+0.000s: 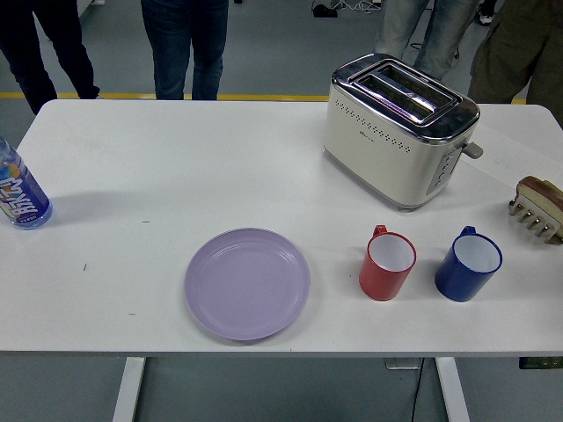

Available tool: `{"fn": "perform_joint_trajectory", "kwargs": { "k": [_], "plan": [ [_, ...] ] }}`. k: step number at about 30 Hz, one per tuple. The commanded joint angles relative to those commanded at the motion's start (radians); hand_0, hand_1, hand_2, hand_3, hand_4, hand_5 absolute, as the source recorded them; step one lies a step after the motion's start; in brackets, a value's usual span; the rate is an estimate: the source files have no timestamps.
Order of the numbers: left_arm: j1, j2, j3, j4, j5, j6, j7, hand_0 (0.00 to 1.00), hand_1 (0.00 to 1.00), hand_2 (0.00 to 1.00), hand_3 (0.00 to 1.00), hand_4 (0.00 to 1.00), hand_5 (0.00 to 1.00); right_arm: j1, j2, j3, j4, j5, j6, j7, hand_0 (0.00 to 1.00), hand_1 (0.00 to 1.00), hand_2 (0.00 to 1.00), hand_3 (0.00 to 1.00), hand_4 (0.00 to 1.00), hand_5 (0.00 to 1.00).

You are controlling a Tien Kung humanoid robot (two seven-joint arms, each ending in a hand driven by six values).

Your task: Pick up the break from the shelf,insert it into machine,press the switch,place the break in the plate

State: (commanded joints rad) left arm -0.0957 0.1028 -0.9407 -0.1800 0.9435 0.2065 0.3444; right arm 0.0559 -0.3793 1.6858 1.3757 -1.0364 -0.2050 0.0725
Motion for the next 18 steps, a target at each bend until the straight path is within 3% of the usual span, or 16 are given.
{"fn": "perform_joint_trajectory", "kwargs": {
  "k": [3, 4, 13, 18],
  "plan": [
    [0.0, 0.0, 0.0, 0.0, 0.0, 0.0, 0.0, 0.629, 0.492, 0.493, 0.54, 0.321, 0.823, 0.001, -0.003, -0.003, 0.012, -0.089, 0.004, -0.029, 0.862, 0.802, 0.801, 0.809, 0.69, 0.132],
    [0.0, 0.0, 0.0, 0.0, 0.0, 0.0, 0.0, 0.629, 0.492, 0.493, 0.54, 0.322, 0.826, 0.001, -0.003, -0.004, 0.014, -0.128, 0.006, -0.036, 0.91, 0.841, 0.846, 0.873, 0.787, 0.115],
    [0.0, 0.001, 0.001, 0.0, 0.001, 0.0, 0.001, 0.629, 0.491, 0.492, 0.539, 0.322, 0.824, 0.011, -0.012, -0.046, 0.077, -0.498, 0.033, -0.13, 0.927, 0.863, 0.859, 0.895, 0.81, 0.118],
    [0.003, 0.002, 0.002, 0.0, 0.001, 0.0, 0.001, 0.629, 0.491, 0.492, 0.54, 0.322, 0.824, 0.028, -0.021, -0.076, 0.082, -0.615, 0.036, -0.162, 0.933, 0.864, 0.866, 0.902, 0.821, 0.121]
  ]
}}
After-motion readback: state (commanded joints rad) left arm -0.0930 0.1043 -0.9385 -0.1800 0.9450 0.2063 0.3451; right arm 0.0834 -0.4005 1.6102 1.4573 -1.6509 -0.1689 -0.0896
